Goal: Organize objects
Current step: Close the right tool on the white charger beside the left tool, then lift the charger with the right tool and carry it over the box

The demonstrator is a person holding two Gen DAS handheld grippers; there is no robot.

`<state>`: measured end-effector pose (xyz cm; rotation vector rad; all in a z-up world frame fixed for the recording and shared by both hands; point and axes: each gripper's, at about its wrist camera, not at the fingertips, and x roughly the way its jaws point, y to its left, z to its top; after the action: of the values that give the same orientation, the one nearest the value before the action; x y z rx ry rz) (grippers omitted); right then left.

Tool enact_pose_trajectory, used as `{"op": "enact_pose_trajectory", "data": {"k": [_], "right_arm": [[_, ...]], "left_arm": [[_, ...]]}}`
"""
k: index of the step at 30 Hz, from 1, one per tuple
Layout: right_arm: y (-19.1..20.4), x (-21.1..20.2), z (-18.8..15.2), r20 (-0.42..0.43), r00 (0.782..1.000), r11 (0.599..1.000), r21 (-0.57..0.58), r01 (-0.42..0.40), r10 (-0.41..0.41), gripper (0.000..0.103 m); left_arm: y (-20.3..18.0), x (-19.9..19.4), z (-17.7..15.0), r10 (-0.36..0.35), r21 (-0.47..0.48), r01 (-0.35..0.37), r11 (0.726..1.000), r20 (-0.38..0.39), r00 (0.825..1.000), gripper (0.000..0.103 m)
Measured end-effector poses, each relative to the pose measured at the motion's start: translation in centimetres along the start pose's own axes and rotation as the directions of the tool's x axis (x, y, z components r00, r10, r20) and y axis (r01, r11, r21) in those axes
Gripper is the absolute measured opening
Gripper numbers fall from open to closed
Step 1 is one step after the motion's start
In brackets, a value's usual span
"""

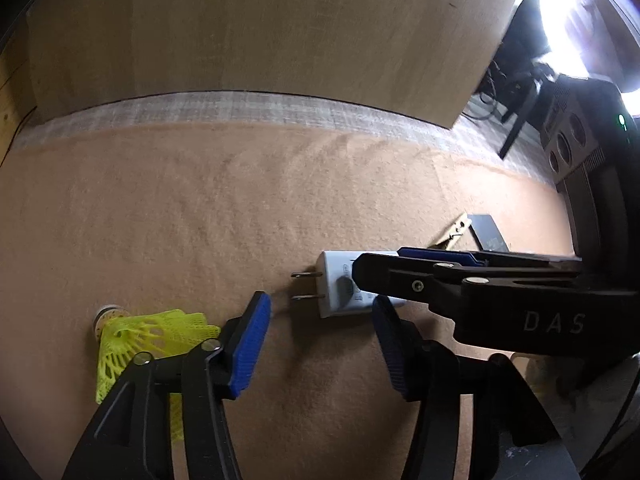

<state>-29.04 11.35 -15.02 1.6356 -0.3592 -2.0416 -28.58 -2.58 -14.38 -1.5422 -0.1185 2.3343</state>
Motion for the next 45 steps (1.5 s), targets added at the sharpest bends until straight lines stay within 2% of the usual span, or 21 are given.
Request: {"op": "enact_pose_trajectory", "data": {"k": [3,6,9,14,23,32,45], "right_arm": [[-0.2,0.0,-0.1,-0.010,1.000,1.000,0.009,-0.005,0.005,0.040],[-0.2,0.0,0.0,-0.017,0.999,1.000,0.007,-0.030,0.030,0.027],[0.0,-0.1,0.0,-0.016,0.999,1.000,0.005,-0.029,0.029,0.027],[0.1,-0.4,-0.4,-0.014,1.000,1.000,0.012,-0.023,0.023,0.026],[-0.6,-2.2,-3.2,-0.009,1.000,1.000,0.022,0.016,-0.016,0.026],[-5.0,-6.0,-4.7,0.035,0.999,0.998,0.062,0.010,-0.012,0.026],[-9.7,-16.1,-10.6,0.159,0.986,0.988,0.150,0.028,-0.052,0.026]], "left_arm": [[-0.6,0.5,-0.1,-0.012,0.047,0.012,0.999,-0.007,1.000,0.063],[-1.1,0.8,0.1,-0.022,0.076,0.022,0.997,0.001,1.000,0.062],[-1.5,1.0,0.4,-0.019,0.081,0.019,0.997,0.001,1.000,0.062],[-1.6,0.8,0.1,-0.025,0.054,0.025,0.998,0.005,1.000,0.054],[-3.6,-0.2,-2.8,-0.054,0.030,0.054,0.998,-0.006,0.999,0.053],[-9.4,-1.5,-5.3,-0.078,0.068,0.078,0.995,0.005,0.997,0.052],[-20.8,-3.9,-7.1,-0.129,0.209,0.120,0.971,0.028,0.991,0.052]]}}
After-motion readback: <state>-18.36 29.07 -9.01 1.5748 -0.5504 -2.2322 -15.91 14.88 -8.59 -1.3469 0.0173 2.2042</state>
